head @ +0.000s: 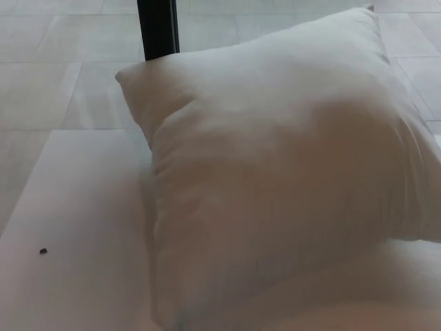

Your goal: The robot uses its left hand to press on the left side of the pillow kept in the middle of the desk and uses its right hand to lift up and the right side of the pillow and turn it over

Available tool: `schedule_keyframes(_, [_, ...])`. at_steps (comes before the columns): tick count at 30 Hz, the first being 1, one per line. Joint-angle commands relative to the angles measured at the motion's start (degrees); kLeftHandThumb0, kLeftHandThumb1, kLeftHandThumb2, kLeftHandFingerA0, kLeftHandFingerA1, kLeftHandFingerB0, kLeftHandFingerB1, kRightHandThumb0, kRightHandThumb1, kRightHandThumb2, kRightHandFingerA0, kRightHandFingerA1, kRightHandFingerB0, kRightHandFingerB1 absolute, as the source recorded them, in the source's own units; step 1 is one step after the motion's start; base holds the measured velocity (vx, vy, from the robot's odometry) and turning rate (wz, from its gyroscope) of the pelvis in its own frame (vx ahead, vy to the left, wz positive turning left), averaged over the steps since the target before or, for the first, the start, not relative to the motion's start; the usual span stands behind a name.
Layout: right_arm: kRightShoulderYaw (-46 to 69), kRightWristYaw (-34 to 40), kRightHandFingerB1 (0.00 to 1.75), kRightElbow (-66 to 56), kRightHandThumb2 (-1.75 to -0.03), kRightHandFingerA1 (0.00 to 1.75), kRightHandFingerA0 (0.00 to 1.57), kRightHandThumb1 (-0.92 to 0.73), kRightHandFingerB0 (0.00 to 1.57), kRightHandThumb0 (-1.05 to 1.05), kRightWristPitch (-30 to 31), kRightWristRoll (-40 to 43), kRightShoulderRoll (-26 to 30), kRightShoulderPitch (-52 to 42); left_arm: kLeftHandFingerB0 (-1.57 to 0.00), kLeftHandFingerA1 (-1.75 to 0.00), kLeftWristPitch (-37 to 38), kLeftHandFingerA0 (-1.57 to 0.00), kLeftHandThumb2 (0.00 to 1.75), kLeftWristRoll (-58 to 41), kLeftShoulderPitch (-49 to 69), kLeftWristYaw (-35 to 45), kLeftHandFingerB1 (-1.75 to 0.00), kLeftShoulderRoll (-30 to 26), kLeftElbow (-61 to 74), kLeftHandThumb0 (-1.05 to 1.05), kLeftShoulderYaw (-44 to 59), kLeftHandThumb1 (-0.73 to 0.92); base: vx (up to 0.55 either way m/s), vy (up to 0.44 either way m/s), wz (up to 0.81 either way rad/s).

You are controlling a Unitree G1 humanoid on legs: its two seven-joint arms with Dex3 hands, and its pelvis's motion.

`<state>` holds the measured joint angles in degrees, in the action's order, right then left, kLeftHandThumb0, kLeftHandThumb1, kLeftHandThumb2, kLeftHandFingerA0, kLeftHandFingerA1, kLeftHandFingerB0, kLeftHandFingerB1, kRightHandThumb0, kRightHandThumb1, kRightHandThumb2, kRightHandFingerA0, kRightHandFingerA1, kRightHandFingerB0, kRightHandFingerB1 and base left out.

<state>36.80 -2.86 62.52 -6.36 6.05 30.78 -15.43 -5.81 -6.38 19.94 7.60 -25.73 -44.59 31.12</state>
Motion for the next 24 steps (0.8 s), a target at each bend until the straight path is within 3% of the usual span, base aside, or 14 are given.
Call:
schedule_keyframes(1, [13.0,-1.7,0.87,0.4,-0.64,0.95,0.32,-0.81,0.03,-0.93,-0.5,14.6,4.4,4.3,-0.49,-0.66,-4.9,-0.71,0.57,-11.9,-3.3,-3.5,-0.50,2.3,8.8,-0.70,10.3,0.57,0.00,0.000,0.00])
schedule_keyframes(4, [15.2,-1.7,0.75,-2.8,-0.70,0.94,0.30,-0.85,0.00,-1.01,4.0,15.8,6.4,8.2,-0.42,-0.59,-7.5,-0.61,0.59,-12.5,-6.1,-3.4,-0.46,2.0,14.7,-0.70,11.3,0.65,0.00,0.000,0.00])
schedule_keyframes(5, [15.5,-1.0,0.54,-4.5,-1.17,0.80,0.33,-0.71,0.00,-1.05,6.1,16.1,10.4,14.2,-0.34,-0.63,-8.4,-0.48,0.94,-15.0,-12.2,-4.8,-0.55,0.8,19.6,-0.75,12.6,0.55,0.00,0.000,0.00])
schedule_keyframes(8, [14.9,-2.1,0.61,-8.8,-1.16,0.82,0.40,-0.69,0.06,-1.05,9.1,15.4,12.6,18.1,-0.38,-0.61,-11.2,-0.53,0.95,-15.5,-19.0,-7.7,-0.53,-0.4,22.8,-0.83,13.8,0.55,0.00,0.000,0.00])
schedule_keyframes(9, [14.7,-1.8,0.84,-10.8,-0.70,0.83,0.38,-0.88,0.00,-1.05,10.5,15.4,13.4,20.0,-0.43,-0.54,-11.9,-0.59,0.62,-15.2,-22.0,-8.0,-0.41,-1.2,23.5,-0.81,13.7,0.64,0.00,0.000,0.00])
schedule_keyframes(10, [14.2,-2.1,0.79,-11.9,-0.68,0.79,0.43,-0.89,0.13,-1.05,10.4,15.3,13.9,22.0,-0.46,-0.49,-12.3,-0.62,0.60,-15.3,-24.9,-7.9,-0.38,-2.1,23.3,-0.76,13.5,0.65,0.00,0.000,0.00])
schedule_keyframes(12, [13.0,-1.4,0.74,-17.1,-0.65,0.76,0.54,-0.88,0.25,-1.05,13.0,16.5,14.4,28.2,-0.39,-0.59,-13.7,-0.55,0.91,-15.1,-32.6,-7.6,-0.51,-3.7,23.8,-0.72,11.8,0.52,0.00,0.000,0.00])
schedule_keyframes(15, [11.5,-3.1,0.71,-19.5,-1.12,0.75,0.52,-0.66,0.28,-1.03,12.6,16.5,13.4,32.0,-0.39,-0.48,-15.8,-0.55,0.60,-15.5,-37.4,-6.7,-0.38,-3.8,24.7,-0.68,11.0,0.67,0.00,0.000,0.00])
schedule_keyframes(16, [9.4,-2.7,0.75,-23.0,-0.68,0.72,0.71,-0.83,0.36,-1.05,13.5,16.1,12.3,33.9,-0.34,-0.50,-17.6,-0.51,0.62,-15.5,-39.5,-7.4,-0.39,-2.8,28.0,-0.63,9.2,0.68,0.00,0.000,0.00])
schedule_keyframes(19, [3.7,-2.9,0.73,-34.8,-0.67,0.70,0.72,-0.82,0.41,-1.05,16.3,15.4,8.2,36.0,-0.24,-0.47,-20.2,-0.36,0.63,-14.8,-43.4,-7.8,-0.36,0.5,35.0,-0.60,4.9,0.82,0.00,0.000,0.00])
schedule_keyframes(20, [-0.3,-0.8,0.54,-43.4,-1.12,0.58,0.50,-0.66,0.28,-1.05,19.7,15.5,4.4,36.9,-0.25,-0.54,-21.9,-0.36,0.64,-15.3,-44.7,-8.8,-0.40,3.3,40.0,-0.70,2.1,0.77,0.00,0.000,0.00])
schedule_keyframes(21, [-3.5,-2.1,0.34,-46.8,-0.67,0.41,0.37,-0.89,0.22,-1.01,21.1,14.6,3.8,36.6,-0.25,-0.52,-23.8,-0.35,0.63,-15.3,-45.4,-9.8,-0.39,4.8,42.6,-0.68,0.7,0.80,0.00,0.000,0.00])
schedule_keyframes(22, [-4.8,-1.6,0.29,-48.7,-0.67,0.40,0.37,-0.88,0.22,-0.98,22.6,14.8,2.5,36.9,-0.15,-0.64,-25.2,-0.37,1.05,-15.6,-45.9,-10.7,-0.50,6.3,44.2,-0.62,-0.2,0.60,0.00,0.000,0.00])
schedule_keyframes(24, [-6.5,-1.2,0.28,-50.1,-0.68,0.40,0.37,-0.91,0.22,-0.95,23.8,14.2,0.9,37.4,-0.30,-0.64,-25.3,-0.43,0.64,-15.5,-45.7,-10.9,-0.43,8.9,45.4,-0.68,-1.9,0.81,0.00,0.000,0.00])
